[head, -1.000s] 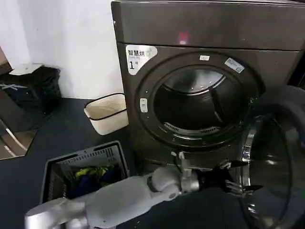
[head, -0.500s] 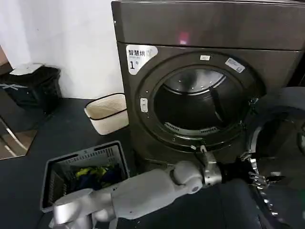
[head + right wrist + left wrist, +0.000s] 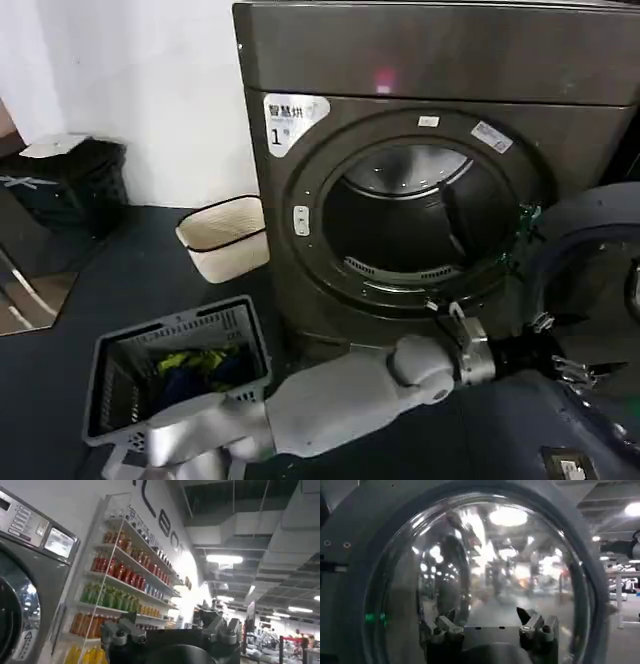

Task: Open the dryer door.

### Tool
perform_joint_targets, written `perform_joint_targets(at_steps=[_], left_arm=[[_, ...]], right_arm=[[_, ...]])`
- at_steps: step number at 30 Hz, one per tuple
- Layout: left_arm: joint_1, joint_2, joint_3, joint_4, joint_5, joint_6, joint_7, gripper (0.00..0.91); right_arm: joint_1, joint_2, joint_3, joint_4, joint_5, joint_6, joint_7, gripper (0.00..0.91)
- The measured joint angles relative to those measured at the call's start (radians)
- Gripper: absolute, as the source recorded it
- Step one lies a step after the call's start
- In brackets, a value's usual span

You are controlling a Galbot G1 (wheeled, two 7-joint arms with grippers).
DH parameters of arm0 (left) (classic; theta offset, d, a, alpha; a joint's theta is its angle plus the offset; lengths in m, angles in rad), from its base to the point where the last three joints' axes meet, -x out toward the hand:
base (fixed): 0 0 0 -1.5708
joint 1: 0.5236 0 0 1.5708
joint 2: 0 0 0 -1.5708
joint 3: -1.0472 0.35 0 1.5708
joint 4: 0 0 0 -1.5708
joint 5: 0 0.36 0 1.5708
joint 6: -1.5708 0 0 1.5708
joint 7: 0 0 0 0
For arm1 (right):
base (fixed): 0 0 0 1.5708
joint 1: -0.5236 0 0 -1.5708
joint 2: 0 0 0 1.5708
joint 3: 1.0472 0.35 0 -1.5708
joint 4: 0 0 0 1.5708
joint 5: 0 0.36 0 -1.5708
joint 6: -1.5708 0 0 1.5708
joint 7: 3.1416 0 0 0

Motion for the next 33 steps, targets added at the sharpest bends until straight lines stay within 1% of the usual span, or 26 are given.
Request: perform_joint_targets(at_steps=[9, 12, 13, 15, 18, 20, 22, 29, 33], left_arm=[[-0.002, -0.011, -0.026, 0.054, 0.019, -0.019, -0.005, 0.907], [-0.002, -0.011, -0.031, 0.054, 0.050, -0.048, -0.031, 0.907], [-0.003, -0.011, -0.030, 0.051, 0.056, -0.062, -0.041, 0.907], [-0.001, -0.011, -0.023, 0.038, 0.042, -0.122, -0.085, 0.907], [0.007, -0.011, -0.021, 0.017, 0.044, -0.212, -0.104, 0.907], [0.015, -0.011, -0.022, -0.004, 0.054, -0.248, -0.111, 0.907], [0.027, -0.007, -0.024, -0.031, 0.045, -0.263, -0.124, 0.907], [0.062, 0.174, -0.056, -0.156, -0.002, -0.294, -0.150, 0.907], [0.081, 0.288, -0.078, -0.247, 0.013, -0.278, -0.174, 0.907]], right_arm=[[0.000, -0.003, 0.000, -0.008, 0.000, 0.009, 0.000, 0.907], [0.000, -0.003, -0.002, -0.009, 0.000, 0.011, 0.000, 0.907], [0.000, -0.003, -0.003, -0.010, 0.000, 0.011, -0.001, 0.907], [0.000, -0.005, -0.003, -0.012, 0.000, 0.012, 0.000, 0.907], [0.001, -0.008, -0.003, -0.013, 0.000, 0.012, 0.000, 0.907], [0.002, -0.010, -0.004, -0.013, 0.000, 0.012, 0.000, 0.907], [0.005, -0.012, -0.004, -0.013, -0.001, 0.012, 0.000, 0.907], [0.011, -0.019, 0.003, -0.020, -0.004, 0.018, 0.001, 0.907], [0.015, -0.023, 0.016, -0.020, -0.013, 0.021, 0.001, 0.907]])
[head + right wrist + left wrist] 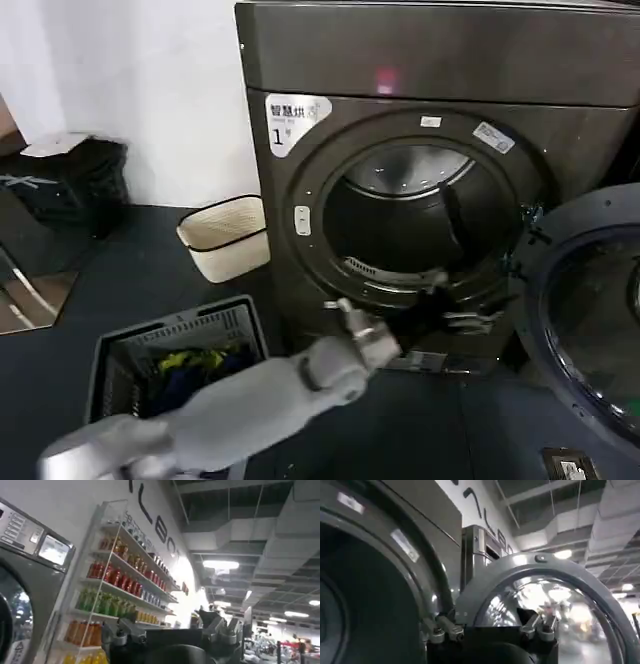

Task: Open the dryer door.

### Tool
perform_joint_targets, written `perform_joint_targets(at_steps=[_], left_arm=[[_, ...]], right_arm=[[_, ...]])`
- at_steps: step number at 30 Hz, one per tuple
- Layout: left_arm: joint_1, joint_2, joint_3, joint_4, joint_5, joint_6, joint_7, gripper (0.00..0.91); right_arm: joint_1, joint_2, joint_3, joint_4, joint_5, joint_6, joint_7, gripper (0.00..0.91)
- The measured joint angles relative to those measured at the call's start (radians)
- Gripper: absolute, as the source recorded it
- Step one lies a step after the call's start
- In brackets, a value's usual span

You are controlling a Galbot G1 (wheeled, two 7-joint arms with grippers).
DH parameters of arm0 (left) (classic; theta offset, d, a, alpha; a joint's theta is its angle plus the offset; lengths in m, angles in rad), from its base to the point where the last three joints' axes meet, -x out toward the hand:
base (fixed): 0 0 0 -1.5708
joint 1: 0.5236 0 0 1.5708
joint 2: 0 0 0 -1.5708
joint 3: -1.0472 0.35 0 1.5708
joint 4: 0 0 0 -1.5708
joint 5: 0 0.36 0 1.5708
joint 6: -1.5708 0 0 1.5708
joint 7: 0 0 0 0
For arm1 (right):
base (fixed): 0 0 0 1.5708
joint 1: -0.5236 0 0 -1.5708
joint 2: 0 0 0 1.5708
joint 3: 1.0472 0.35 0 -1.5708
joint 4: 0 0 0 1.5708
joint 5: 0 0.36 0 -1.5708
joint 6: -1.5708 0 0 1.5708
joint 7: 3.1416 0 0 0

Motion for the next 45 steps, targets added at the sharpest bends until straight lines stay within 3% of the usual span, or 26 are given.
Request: perform_joint_targets(at_steps=[5, 15, 21, 33, 45], left_arm=[[0.015, 0.156, -0.018, -0.117, -0.002, 0.030, -0.002, 0.907], [0.010, 0.537, -0.039, -0.307, 0.041, 0.167, 0.080, 0.907], [0.042, 0.724, -0.084, -0.366, 0.058, 0.178, 0.144, 0.907], [0.168, 1.018, -0.185, -0.391, 0.194, 0.331, 0.239, 0.907], [0.356, 1.238, -0.358, -0.305, 0.364, 0.362, 0.303, 0.907]], right_arm=[[0.004, -0.001, 0.008, 0.002, -0.022, 0.014, 0.000, 0.907], [0.022, -0.009, -0.001, 0.019, -0.044, 0.024, -0.003, 0.907], [0.036, -0.023, -0.007, -0.001, -0.050, 0.027, -0.004, 0.907], [0.047, -0.044, 0.014, -0.002, -0.133, 0.059, -0.006, 0.907], [0.062, -0.062, 0.048, -0.017, -0.157, 0.064, 0.010, 0.907]])
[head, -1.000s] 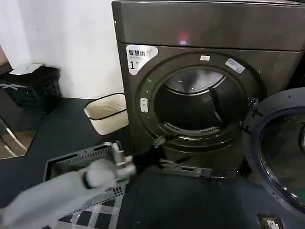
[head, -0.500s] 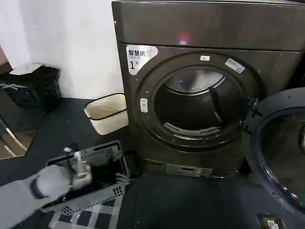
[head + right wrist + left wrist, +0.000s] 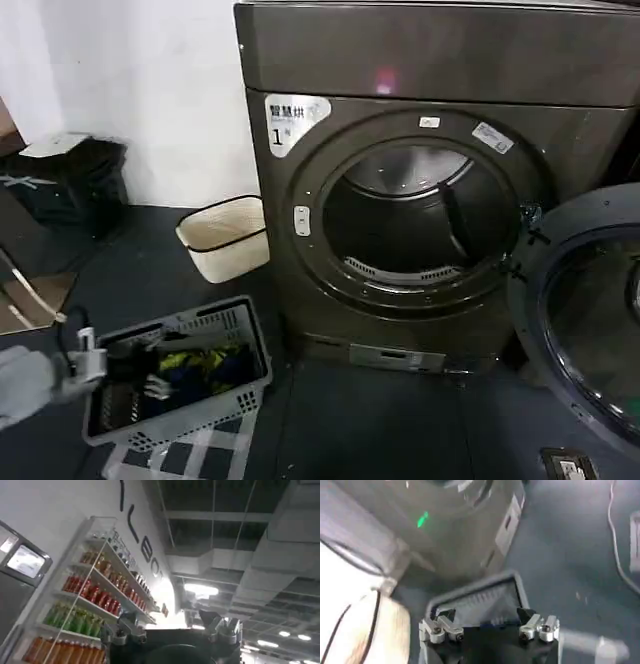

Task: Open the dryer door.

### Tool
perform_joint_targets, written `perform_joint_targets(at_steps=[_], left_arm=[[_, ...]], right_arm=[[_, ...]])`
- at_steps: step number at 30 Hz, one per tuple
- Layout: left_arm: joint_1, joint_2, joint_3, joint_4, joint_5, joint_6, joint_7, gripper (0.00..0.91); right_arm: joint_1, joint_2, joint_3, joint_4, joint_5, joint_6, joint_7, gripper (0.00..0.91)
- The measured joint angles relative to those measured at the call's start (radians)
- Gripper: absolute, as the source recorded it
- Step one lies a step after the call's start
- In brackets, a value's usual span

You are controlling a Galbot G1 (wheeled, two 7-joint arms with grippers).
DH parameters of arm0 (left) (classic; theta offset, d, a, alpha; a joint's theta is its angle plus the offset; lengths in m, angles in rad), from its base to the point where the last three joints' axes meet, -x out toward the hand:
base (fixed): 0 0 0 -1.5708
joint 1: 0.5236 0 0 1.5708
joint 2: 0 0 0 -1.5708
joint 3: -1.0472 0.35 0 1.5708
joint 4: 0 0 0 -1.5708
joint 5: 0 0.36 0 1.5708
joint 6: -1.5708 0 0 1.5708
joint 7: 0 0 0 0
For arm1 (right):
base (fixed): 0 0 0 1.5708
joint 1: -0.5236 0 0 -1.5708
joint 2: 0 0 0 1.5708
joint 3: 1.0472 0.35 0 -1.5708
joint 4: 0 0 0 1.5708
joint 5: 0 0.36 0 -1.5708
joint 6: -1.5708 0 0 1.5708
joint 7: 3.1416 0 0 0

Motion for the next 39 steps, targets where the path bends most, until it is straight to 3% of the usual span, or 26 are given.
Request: perform_joint_targets(at_steps=[13, 19, 39], left_arm=[[0.070, 0.138, -0.048, 0.035, 0.078, 0.023, 0.043, 0.907], [0.206, 0.184, -0.173, 0.035, 0.110, 0.020, 0.055, 0.907], [0.292, 0.185, -0.242, 0.060, 0.139, 0.028, 0.083, 0.907]], right_arm=[[0.002, -0.018, 0.004, 0.000, -0.005, 0.004, -0.001, 0.907], [0.007, -0.020, -0.005, 0.004, -0.006, 0.004, -0.001, 0.907], [-0.001, -0.011, -0.001, 0.018, -0.009, 0.013, -0.014, 0.907]])
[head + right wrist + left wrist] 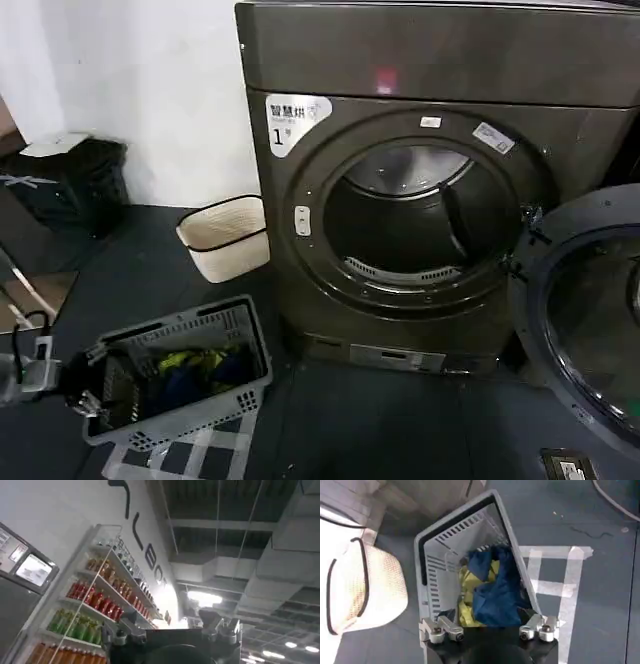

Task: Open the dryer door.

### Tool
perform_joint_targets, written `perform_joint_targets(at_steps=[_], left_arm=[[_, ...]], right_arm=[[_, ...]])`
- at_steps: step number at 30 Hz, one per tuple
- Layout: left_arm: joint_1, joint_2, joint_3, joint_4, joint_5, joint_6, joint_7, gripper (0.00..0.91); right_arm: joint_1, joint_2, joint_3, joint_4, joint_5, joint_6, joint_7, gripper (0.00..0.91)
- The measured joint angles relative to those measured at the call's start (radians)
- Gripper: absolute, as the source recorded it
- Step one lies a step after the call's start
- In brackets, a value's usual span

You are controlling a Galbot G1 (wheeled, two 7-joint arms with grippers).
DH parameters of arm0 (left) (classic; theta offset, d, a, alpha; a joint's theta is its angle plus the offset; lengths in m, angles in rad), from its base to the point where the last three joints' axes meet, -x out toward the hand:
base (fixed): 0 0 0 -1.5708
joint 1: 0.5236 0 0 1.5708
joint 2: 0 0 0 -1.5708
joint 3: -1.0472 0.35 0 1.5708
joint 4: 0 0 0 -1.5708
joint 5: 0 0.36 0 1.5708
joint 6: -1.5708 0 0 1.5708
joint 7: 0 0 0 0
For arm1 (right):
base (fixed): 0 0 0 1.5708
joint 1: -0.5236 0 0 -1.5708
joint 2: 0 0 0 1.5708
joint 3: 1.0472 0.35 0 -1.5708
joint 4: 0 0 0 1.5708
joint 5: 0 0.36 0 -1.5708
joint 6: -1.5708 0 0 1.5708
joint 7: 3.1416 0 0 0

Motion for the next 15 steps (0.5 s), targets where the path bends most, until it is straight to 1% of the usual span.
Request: perform_joint_targets(at_steps=[15], left_arm=[[-0.007, -0.011, -0.003, 0.014, 0.024, -0.001, 0.019, 0.907]], right_arm=[[-0.004, -0.003, 0.008, -0.001, -0.004, 0.004, -0.001, 0.907]])
